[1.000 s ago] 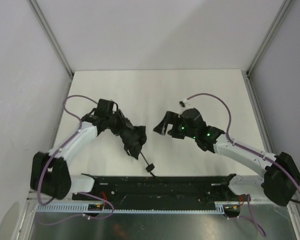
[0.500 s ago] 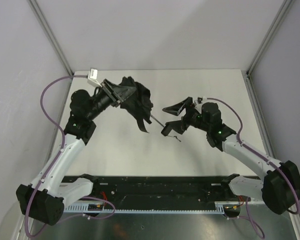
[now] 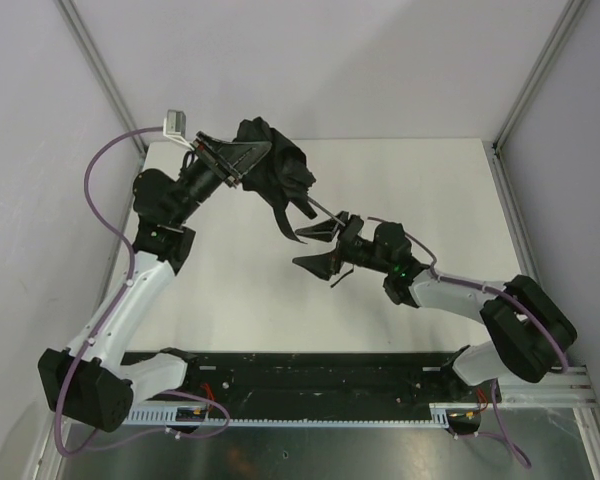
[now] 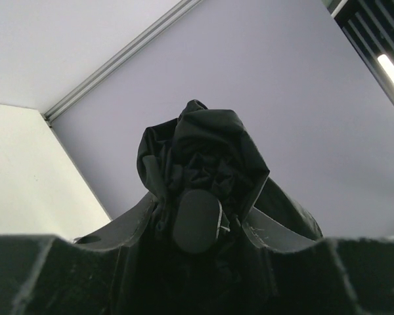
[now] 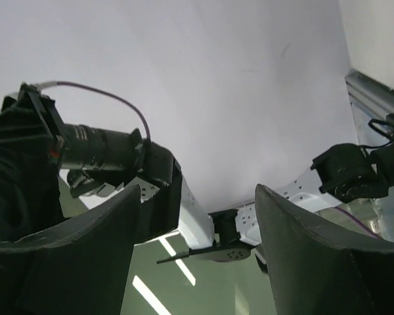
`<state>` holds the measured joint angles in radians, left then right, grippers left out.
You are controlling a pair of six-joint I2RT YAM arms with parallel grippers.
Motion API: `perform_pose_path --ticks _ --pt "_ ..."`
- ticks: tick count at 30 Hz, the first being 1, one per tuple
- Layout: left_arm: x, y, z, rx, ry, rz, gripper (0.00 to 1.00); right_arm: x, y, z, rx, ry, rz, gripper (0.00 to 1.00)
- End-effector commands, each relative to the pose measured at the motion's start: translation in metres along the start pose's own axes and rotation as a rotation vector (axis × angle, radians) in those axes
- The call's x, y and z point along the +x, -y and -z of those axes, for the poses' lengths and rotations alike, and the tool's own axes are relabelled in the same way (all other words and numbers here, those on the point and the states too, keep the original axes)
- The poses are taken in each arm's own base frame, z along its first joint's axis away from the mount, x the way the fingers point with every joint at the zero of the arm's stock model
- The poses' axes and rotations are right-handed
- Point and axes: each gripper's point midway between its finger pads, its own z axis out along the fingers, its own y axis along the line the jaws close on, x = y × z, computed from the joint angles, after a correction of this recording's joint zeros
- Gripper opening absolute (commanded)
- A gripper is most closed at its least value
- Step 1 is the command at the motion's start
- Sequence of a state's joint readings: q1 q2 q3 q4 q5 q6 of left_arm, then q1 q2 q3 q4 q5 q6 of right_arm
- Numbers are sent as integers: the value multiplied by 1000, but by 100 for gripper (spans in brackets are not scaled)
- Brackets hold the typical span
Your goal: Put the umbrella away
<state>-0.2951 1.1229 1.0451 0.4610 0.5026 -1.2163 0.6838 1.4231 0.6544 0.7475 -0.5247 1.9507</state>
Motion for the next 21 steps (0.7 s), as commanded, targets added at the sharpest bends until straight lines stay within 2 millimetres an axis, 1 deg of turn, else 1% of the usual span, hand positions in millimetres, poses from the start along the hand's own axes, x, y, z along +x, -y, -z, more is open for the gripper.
perform_pose_path --ticks 1,6,11,14,18,21 --pt "-20 51 -1 153 51 -42 0 22 -38 3 -126 -88 -206 73" --pt "-20 50 -3 158 42 -38 0 24 -38 11 -132 -61 -211 70" --pt "-20 47 -6 155 42 -23 0 21 -39 19 -138 -21 -214 64" --pt "-21 47 -6 159 43 -19 0 22 -42 19 -150 -26 -220 60" --pt "-20 47 -5 161 46 -12 0 22 -44 17 -167 -33 -238 58" --pt "-20 46 -5 160 45 -5 0 21 -45 15 -182 -38 -245 52"
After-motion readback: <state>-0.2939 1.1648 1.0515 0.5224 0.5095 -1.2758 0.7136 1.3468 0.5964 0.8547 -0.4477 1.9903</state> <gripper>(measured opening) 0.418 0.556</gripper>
